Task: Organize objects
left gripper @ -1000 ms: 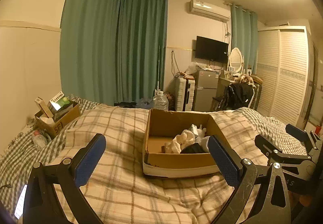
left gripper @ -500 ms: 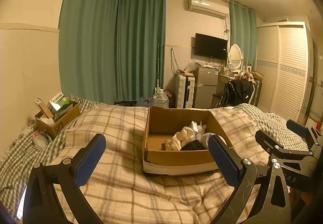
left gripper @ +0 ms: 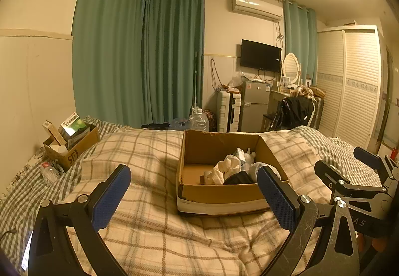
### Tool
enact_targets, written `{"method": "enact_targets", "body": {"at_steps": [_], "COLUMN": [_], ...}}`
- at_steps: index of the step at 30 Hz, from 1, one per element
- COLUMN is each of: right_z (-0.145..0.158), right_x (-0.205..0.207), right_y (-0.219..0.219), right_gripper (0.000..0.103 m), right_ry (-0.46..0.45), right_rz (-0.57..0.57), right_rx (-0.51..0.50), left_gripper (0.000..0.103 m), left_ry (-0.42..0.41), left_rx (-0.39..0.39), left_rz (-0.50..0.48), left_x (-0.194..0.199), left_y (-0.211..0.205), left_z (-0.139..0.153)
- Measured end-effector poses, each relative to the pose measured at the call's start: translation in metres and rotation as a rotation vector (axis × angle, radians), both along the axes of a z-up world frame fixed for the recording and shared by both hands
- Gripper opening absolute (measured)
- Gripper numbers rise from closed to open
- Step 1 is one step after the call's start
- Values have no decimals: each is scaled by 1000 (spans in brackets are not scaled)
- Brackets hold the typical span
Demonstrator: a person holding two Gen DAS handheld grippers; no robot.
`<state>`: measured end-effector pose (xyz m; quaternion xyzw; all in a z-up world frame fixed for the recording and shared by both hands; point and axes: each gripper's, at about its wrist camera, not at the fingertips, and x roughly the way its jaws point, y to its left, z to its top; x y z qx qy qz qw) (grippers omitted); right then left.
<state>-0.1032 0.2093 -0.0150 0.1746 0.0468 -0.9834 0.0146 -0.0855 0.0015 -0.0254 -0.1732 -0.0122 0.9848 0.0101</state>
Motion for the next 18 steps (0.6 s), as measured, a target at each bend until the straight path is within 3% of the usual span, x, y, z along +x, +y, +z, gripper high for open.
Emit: {"method": "enact_targets", "body": {"at_steps": [18], "right_z": [-1], "right_x": [0], "right_y": [-1], "right_gripper": [103], "right_ry": [-3], "right_rz": [-1], "right_rx": [-2], "left_gripper": [103], "left_ry": [-10], "left_rx": [-8], "left_rz": [1], "left_x": [-4], "left_y": [0], "left_z": [-2]}}
